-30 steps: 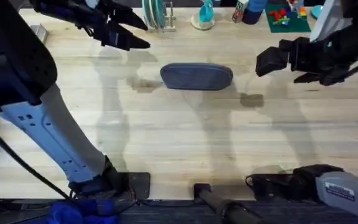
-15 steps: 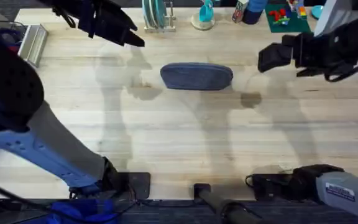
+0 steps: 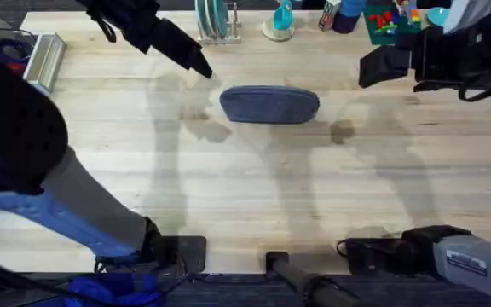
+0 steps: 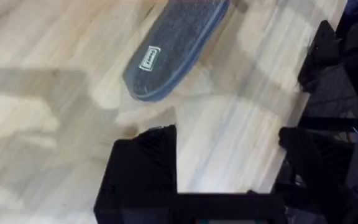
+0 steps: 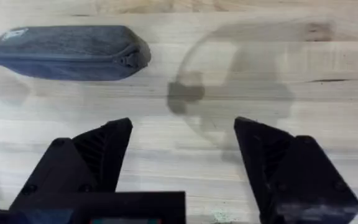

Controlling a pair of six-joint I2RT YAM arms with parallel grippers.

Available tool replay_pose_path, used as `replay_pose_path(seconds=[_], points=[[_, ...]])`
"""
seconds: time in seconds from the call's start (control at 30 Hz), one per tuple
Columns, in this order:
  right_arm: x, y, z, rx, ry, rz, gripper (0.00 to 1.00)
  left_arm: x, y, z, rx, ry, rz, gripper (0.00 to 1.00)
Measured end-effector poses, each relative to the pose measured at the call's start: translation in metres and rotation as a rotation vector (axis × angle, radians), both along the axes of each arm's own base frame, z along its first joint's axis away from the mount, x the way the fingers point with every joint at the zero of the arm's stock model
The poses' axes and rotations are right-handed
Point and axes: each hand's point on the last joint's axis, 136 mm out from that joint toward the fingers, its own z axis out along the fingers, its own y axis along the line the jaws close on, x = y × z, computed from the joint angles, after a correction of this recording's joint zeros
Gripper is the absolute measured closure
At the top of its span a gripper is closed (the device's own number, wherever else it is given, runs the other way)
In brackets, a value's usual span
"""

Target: Unzip the bag, pick up the pens from the table one at a time and place them inside, then zip the bag closed.

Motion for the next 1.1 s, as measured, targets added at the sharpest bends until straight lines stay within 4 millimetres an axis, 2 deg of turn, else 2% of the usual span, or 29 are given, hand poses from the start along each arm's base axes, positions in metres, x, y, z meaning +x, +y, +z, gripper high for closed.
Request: replay_pose_path(seconds=[0.3, 0.6, 0.9, 1.1], points=[[-0.002, 0.000, -0.001, -0.008, 0.006, 0.017, 0.006, -0.038, 0.002, -0.005, 0.015, 0.020, 0.027, 0.003], [-0.009, 0.000, -0.004, -0.012, 0.036, 0.034, 0.004, -0.049, 0.009, -0.014, 0.098, -0.067, 0.166, 0.002], [-0.011, 0.016, -0.002, 0.040, 0.033, 0.151, 0.005, -0.064, 0.025, 0.002, 0.200, -0.175, 0.344, 0.003], [-0.012, 0.019, -0.002, 0.050, 0.031, 0.176, 0.005, -0.069, 0.029, 0.008, 0.221, -0.191, 0.386, 0.004]])
